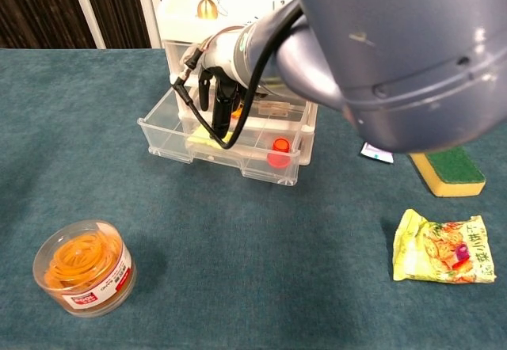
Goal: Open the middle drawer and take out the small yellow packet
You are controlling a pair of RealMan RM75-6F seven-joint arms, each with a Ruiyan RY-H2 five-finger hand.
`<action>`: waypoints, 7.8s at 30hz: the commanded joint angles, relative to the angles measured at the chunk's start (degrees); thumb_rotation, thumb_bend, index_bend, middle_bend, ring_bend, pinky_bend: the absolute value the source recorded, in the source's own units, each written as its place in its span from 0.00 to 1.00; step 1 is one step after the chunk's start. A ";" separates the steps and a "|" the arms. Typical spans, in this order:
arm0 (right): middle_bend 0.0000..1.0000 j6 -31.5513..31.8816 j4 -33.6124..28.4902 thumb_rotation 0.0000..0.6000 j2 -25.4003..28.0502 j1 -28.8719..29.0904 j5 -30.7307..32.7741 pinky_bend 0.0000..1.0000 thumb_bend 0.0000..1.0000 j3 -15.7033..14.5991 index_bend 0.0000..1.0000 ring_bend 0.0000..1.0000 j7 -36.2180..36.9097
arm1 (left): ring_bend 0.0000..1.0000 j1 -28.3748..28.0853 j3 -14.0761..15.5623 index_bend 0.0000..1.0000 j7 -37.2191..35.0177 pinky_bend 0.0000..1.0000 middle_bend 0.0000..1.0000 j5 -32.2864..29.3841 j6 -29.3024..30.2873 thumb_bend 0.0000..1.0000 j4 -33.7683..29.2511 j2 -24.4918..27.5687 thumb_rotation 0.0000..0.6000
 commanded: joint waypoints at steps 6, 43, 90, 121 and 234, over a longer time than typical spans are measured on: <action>1.00 -0.47 1.60 1.00 -0.31 1.40 1.80 1.00 0.12 0.55 0.32 1.00 -0.57 | 0.01 0.03 -0.08 0.04 -0.04 0.00 0.03 -0.19 0.01 0.46 -0.10 0.05 1.00; 1.00 -2.16 4.26 1.00 -0.88 2.54 5.36 1.00 0.00 -0.16 0.27 1.00 -0.43 | 0.03 0.09 -0.15 0.04 0.30 0.00 0.03 -0.68 -0.12 0.46 -0.40 0.15 1.00; 1.00 -8.86 9.22 1.00 0.59 3.70 12.14 1.00 0.00 0.23 0.34 1.00 -1.74 | 0.03 0.12 -0.37 0.05 -0.20 0.00 0.03 -1.22 -0.34 0.46 -0.51 0.19 1.00; 1.00 -9.66 8.84 1.00 1.47 3.24 10.16 1.00 0.00 -1.14 0.61 1.00 0.89 | 0.03 0.16 -0.52 0.05 -0.23 0.00 0.03 -1.72 -0.46 0.46 -0.70 0.18 1.00; 0.93 -24.04 -8.54 1.00 29.44 -14.61 -7.51 1.00 0.11 -23.07 0.27 1.00 34.37 | 0.03 0.06 -0.66 0.06 1.11 0.00 0.03 -1.92 -0.32 0.46 -1.04 -0.07 1.00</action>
